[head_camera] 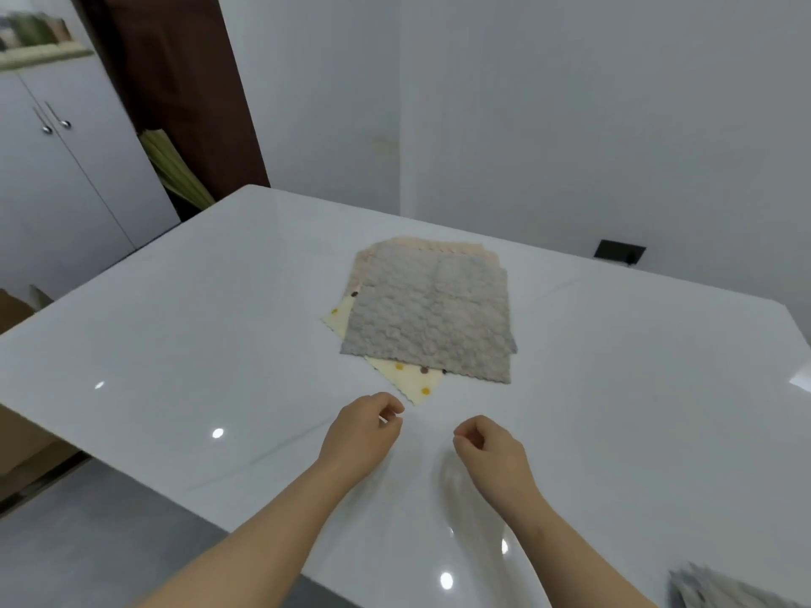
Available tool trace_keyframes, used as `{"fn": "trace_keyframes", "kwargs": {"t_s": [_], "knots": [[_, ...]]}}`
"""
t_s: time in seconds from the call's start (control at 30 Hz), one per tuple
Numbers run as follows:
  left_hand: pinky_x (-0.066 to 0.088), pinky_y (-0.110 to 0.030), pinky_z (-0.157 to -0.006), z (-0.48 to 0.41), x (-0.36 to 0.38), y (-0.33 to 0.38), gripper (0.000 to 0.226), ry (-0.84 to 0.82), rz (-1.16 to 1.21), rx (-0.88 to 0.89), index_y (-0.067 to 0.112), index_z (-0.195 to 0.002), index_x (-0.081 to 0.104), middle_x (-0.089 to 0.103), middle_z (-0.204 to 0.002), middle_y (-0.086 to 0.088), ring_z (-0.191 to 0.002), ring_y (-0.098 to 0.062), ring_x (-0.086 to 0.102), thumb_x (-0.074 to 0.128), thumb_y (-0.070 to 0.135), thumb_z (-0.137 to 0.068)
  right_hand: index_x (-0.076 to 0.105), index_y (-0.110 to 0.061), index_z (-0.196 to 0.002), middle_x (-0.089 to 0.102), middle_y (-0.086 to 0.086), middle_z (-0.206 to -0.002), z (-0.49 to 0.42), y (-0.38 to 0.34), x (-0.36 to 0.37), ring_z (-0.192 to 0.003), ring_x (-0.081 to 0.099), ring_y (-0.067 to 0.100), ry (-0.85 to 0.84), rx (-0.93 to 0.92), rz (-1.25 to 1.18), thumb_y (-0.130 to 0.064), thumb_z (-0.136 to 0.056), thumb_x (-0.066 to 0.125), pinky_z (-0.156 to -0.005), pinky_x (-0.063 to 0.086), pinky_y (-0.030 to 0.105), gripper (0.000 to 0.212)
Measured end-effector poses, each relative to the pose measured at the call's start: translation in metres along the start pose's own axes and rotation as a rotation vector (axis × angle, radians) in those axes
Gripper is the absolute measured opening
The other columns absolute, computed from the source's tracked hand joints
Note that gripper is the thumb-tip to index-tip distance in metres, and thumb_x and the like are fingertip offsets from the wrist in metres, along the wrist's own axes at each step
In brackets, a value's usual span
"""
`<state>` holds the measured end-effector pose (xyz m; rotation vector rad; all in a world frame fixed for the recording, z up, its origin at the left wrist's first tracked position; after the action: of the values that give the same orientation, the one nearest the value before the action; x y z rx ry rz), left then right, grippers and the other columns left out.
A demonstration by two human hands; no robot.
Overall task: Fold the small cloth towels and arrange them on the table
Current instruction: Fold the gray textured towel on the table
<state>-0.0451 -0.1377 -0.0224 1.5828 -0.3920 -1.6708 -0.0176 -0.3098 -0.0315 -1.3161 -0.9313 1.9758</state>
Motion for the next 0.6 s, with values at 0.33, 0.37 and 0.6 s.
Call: {"fn": "trace_keyframes", "kwargs": {"t_s": [0.33, 0.37, 0.6], "knots": [[0.034, -0.024, -0.094, -0.116, -0.032, -0.026, 0.036, 0.013, -0.345, 0.196, 0.024, -0.126, 0.049, 0.047, -0.131, 0.008, -0.124, -0.016, 0.038, 0.044, 0.018, -0.091, 0.059, -0.017, -0.106, 0.06, -0.001, -0.109, -0.117, -0.054, 0.048, -0.104, 0.051, 0.017, 0.043, -0.13, 0.188, -0.014, -0.087, 0.05, -0.083, 0.039, 0.023, 0.021], [0.034, -0.025, -0.096, -0.125, -0.033, -0.029, 0.038, -0.001, -0.389, 0.236, 0.025, -0.128, 0.047, 0.045, -0.133, 0.009, -0.125, -0.016, 0.037, 0.045, 0.018, -0.091, 0.058, -0.017, -0.111, 0.058, -0.001, -0.114, -0.123, -0.058, 0.054, -0.109, 0.048, 0.017, 0.058, -0.139, 0.224, -0.015, -0.088, 0.049, -0.086, 0.035, 0.021, 0.025], [0.037, -0.026, -0.092, -0.177, -0.038, -0.062, 0.041, -0.141, -0.425, 0.487, 0.022, -0.124, 0.054, 0.051, -0.128, 0.007, -0.11, -0.023, 0.044, 0.039, 0.034, -0.088, 0.045, -0.034, -0.129, 0.041, -0.005, -0.132, -0.151, -0.071, 0.098, -0.123, 0.032, 0.021, 0.188, 0.05, 0.532, -0.043, -0.086, 0.051, -0.101, 0.027, 0.031, 0.044]]}}
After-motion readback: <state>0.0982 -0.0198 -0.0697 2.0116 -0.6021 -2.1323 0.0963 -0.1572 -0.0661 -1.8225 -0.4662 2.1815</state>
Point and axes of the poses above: each hand's wrist, its own z-axis away from the middle knuckle, its own x-axis out of the palm, y = z × x, the point moved 7 cm from there along -z, towards the middle knuckle
